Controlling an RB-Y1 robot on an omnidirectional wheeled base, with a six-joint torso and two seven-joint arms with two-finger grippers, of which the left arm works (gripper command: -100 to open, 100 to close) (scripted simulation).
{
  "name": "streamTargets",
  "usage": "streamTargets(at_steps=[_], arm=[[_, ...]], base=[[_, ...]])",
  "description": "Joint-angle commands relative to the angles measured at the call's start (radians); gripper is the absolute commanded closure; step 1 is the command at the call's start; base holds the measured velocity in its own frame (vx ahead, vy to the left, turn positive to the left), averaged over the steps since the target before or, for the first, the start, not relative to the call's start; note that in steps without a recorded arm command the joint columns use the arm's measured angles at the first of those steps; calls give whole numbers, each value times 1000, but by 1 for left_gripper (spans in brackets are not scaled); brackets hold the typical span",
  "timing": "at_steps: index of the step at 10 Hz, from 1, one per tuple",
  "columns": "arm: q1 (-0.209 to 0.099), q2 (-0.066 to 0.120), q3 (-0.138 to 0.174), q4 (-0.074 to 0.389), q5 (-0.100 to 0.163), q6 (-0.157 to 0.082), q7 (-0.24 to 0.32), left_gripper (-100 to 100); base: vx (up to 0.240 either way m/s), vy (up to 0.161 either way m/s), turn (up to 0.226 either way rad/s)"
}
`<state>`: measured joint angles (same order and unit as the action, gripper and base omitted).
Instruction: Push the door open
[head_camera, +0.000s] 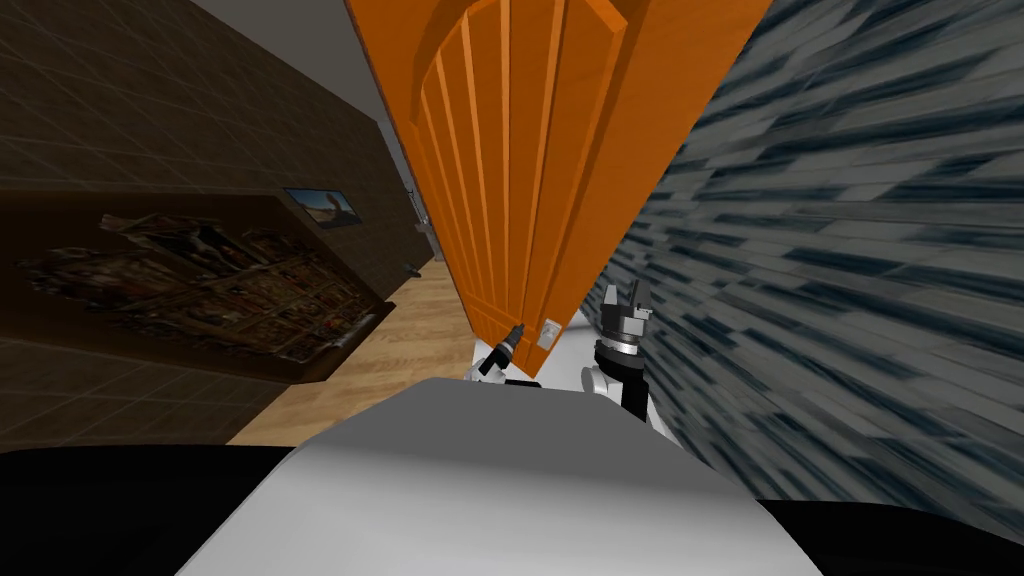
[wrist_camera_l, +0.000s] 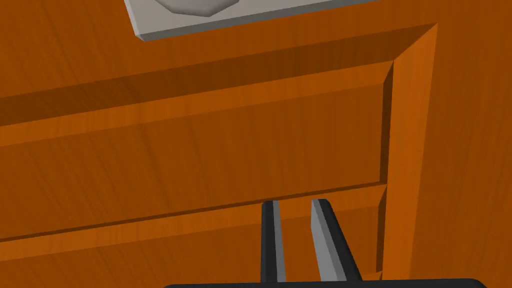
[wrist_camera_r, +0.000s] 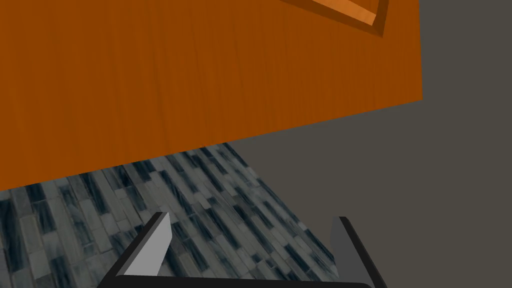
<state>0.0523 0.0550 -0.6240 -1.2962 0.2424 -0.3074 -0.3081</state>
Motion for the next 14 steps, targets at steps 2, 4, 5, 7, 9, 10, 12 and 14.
streamTargets(at_steps=[2, 4, 5, 7, 9, 10, 12, 14], arm=[[-45, 24, 18, 52, -7, -14, 31, -100], [-77, 36, 32, 89, -13, -23, 52, -100], [-90, 40, 37, 103, -16, -26, 61, -100], [-122, 47, 50, 140, -22, -35, 82, -100], [-160, 54, 66, 183, -29, -46, 107, -100], [-170, 55, 70, 194, -31, -49, 113, -100], [-215, 57, 89, 245, -39, -61, 142, -100], [-250, 57, 104, 285, -46, -71, 166, -100]], base=[[65, 181, 6], [46, 153, 3], [35, 135, 5], [34, 133, 0], [28, 134, 1], [19, 119, -4], [12, 131, -3], [-10, 133, -8]])
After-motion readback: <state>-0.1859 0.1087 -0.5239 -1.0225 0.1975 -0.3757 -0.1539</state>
